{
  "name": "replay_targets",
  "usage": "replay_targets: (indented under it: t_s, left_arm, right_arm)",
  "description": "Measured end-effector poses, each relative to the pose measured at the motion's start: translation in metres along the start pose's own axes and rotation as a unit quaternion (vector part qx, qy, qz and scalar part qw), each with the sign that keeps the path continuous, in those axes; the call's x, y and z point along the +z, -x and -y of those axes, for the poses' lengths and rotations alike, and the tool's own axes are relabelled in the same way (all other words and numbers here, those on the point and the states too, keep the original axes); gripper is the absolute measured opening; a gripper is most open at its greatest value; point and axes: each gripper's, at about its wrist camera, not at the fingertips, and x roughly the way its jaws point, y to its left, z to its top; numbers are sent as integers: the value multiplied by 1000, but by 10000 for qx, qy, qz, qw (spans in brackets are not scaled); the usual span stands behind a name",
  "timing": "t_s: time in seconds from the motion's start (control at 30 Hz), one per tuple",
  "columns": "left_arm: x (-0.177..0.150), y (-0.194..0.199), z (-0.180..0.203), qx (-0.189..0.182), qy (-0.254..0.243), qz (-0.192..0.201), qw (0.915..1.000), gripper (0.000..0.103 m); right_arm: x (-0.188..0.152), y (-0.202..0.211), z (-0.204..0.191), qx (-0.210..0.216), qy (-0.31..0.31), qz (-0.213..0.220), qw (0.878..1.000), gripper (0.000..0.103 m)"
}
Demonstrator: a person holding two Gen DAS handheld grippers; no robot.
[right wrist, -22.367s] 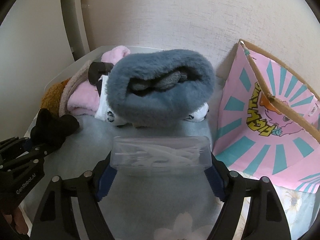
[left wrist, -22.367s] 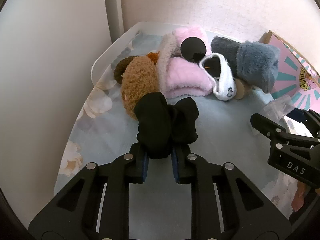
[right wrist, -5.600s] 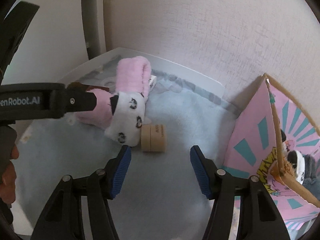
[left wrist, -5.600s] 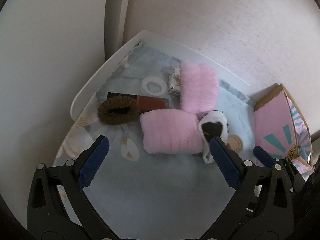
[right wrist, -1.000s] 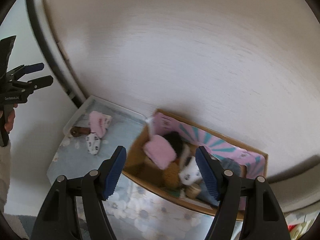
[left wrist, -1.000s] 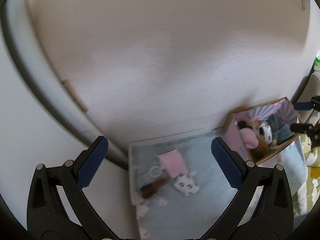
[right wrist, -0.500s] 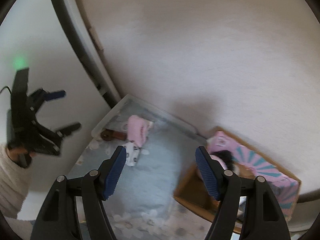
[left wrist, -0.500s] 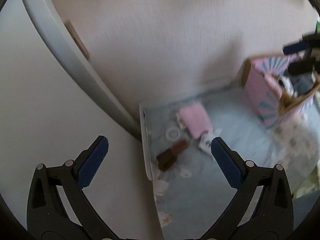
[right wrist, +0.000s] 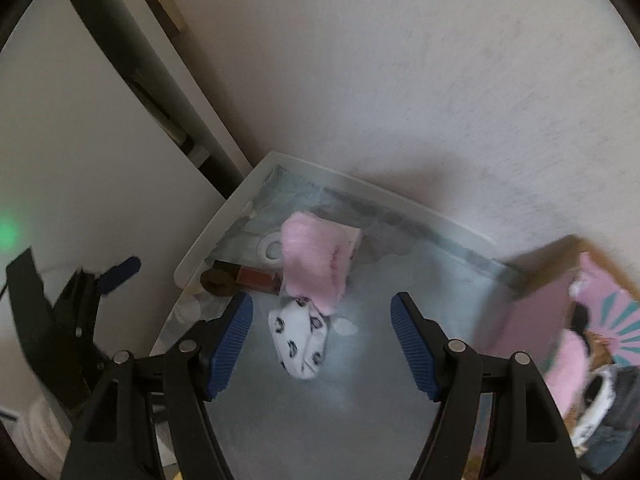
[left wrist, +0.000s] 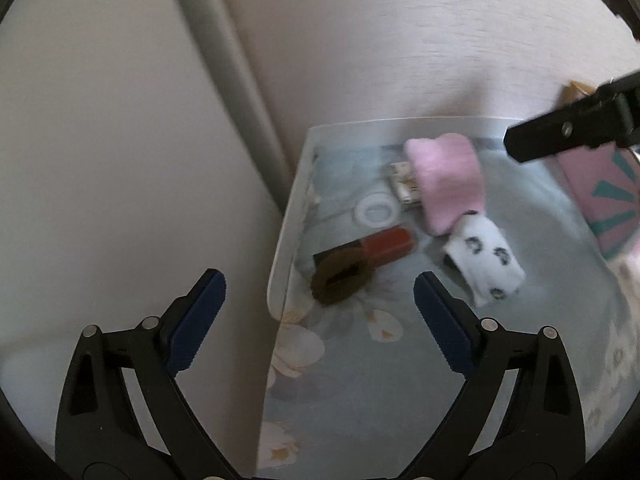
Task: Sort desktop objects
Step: 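Move both open tools back over the tray, then grasp the brown hair tie with the left tool while the right tool grasps the pink slipper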
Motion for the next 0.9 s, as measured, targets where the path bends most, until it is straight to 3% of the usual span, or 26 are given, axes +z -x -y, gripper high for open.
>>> replay_targets:
  t_s: [0.2, 0.53, 0.7, 0.9]
  left_arm:
    - [-9, -16, 3, -57, 717, -63, 9974, 86]
    - [-8, -29, 21, 310, 627, 55, 9975, 82]
    - [-10, -33, 29, 310, 510, 2, 9982, 78]
    - [-12, -48, 24, 207, 712, -228, 9970, 71]
  right_arm:
    - [2, -27, -3, -67, -60, 20, 10000, 68]
    - [4, -48, -2, -161, 4, 21, 9999, 68]
    - [2, -51, 0, -83, -52, 35, 9999, 68]
    - [3, -58, -1, -68, 5, -23, 10000, 68]
